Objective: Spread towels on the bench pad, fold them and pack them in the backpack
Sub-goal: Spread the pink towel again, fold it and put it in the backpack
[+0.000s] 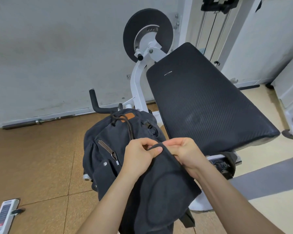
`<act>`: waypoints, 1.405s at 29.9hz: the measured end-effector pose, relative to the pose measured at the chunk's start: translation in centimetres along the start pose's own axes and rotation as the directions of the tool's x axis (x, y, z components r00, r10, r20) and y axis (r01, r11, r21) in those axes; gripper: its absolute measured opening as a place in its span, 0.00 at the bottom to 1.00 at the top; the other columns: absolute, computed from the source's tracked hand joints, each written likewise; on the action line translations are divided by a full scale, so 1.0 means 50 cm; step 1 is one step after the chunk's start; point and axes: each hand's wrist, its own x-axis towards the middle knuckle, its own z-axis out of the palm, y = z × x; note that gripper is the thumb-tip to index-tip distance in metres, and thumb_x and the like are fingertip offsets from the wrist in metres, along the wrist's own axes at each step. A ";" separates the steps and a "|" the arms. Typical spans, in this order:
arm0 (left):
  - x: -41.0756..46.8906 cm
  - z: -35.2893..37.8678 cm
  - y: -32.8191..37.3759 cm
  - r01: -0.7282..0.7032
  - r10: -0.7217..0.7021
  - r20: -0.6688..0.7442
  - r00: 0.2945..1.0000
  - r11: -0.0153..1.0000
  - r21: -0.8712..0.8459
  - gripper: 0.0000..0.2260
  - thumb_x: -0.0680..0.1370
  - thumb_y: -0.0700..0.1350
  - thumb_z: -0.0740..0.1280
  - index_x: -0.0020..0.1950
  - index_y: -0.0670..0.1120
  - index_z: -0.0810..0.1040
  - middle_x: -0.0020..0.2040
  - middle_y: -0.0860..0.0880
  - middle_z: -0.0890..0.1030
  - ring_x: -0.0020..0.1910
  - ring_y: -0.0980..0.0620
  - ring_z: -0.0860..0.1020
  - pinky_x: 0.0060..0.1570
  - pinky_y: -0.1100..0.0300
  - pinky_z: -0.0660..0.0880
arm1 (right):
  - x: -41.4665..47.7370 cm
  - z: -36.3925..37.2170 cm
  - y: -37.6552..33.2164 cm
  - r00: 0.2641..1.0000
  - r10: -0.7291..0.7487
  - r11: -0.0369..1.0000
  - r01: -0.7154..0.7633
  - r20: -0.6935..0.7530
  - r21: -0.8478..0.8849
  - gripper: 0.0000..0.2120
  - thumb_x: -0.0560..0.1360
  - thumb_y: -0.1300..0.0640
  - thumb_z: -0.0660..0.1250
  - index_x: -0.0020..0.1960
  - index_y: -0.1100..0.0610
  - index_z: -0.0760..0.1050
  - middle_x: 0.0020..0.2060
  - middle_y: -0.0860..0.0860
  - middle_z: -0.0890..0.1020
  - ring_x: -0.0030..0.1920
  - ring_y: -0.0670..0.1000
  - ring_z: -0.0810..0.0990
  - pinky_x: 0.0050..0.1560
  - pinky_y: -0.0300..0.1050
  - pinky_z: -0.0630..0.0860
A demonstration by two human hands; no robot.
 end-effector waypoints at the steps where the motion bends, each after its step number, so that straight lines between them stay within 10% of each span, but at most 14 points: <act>1: 0.002 -0.002 -0.001 0.008 -0.008 0.015 1.000 1.000 0.014 0.06 0.71 0.42 0.76 0.37 0.54 0.85 0.36 0.54 0.84 0.39 0.54 0.82 0.43 0.60 0.78 | 0.001 -0.001 0.001 1.000 0.006 1.000 -0.006 -0.006 0.021 0.03 0.69 0.69 0.74 0.42 0.64 0.85 0.41 0.66 0.84 0.40 0.60 0.84 0.41 0.48 0.82; 5: 0.005 0.000 -0.001 -0.044 0.046 -0.012 0.999 0.989 0.141 0.09 0.70 0.43 0.77 0.34 0.55 0.82 0.32 0.59 0.81 0.33 0.63 0.76 0.35 0.71 0.69 | 0.006 -0.007 -0.006 1.000 -0.005 1.000 0.005 0.007 -0.030 0.03 0.70 0.68 0.73 0.44 0.65 0.84 0.40 0.63 0.85 0.36 0.54 0.84 0.33 0.42 0.79; 15: 0.015 0.003 -0.002 -0.234 0.197 0.138 0.971 0.906 0.354 0.08 0.76 0.44 0.70 0.55 0.53 0.82 0.49 0.58 0.82 0.51 0.55 0.76 0.54 0.59 0.72 | 0.006 -0.002 -0.006 0.994 -0.107 0.946 0.107 0.017 -0.304 0.07 0.71 0.64 0.74 0.48 0.60 0.80 0.39 0.59 0.84 0.39 0.51 0.83 0.43 0.43 0.80; 24: 0.019 0.013 -0.001 -0.411 0.362 0.199 0.911 0.752 0.515 0.04 0.77 0.41 0.69 0.51 0.42 0.78 0.43 0.55 0.71 0.48 0.56 0.67 0.47 0.62 0.65 | 0.007 0.015 -0.016 0.959 -0.283 0.588 0.198 0.030 -0.785 0.19 0.70 0.66 0.67 0.44 0.49 0.60 0.37 0.46 0.75 0.39 0.47 0.74 0.39 0.40 0.69; 32: 0.025 0.012 -0.022 -0.138 0.117 0.108 0.987 0.969 0.206 0.08 0.75 0.42 0.71 0.41 0.55 0.78 0.37 0.56 0.78 0.35 0.60 0.72 0.40 0.62 0.70 | -0.009 0.019 -0.018 0.961 -0.258 0.451 0.214 0.103 -0.866 0.15 0.75 0.61 0.65 0.53 0.48 0.61 0.45 0.47 0.78 0.47 0.54 0.77 0.49 0.49 0.73; 37: -0.041 -0.017 -0.055 -0.209 0.208 0.040 0.977 0.910 0.358 0.17 0.75 0.53 0.71 0.61 0.58 0.72 0.55 0.61 0.73 0.54 0.61 0.70 0.55 0.64 0.70 | -0.019 0.009 -0.015 0.944 -0.328 0.278 0.143 0.046 -0.950 0.09 0.81 0.49 0.58 0.59 0.48 0.62 0.47 0.50 0.81 0.48 0.58 0.79 0.47 0.51 0.74; 42: -0.192 -0.080 -0.166 0.120 -0.048 -0.200 0.979 0.922 0.368 0.19 0.76 0.59 0.66 0.31 0.49 0.67 0.26 0.55 0.71 0.28 0.56 0.70 0.33 0.53 0.71 | -0.097 -0.033 0.024 0.944 -0.293 0.042 0.171 0.152 -0.984 0.25 0.81 0.44 0.55 0.74 0.48 0.52 0.36 0.48 0.74 0.42 0.54 0.79 0.38 0.47 0.68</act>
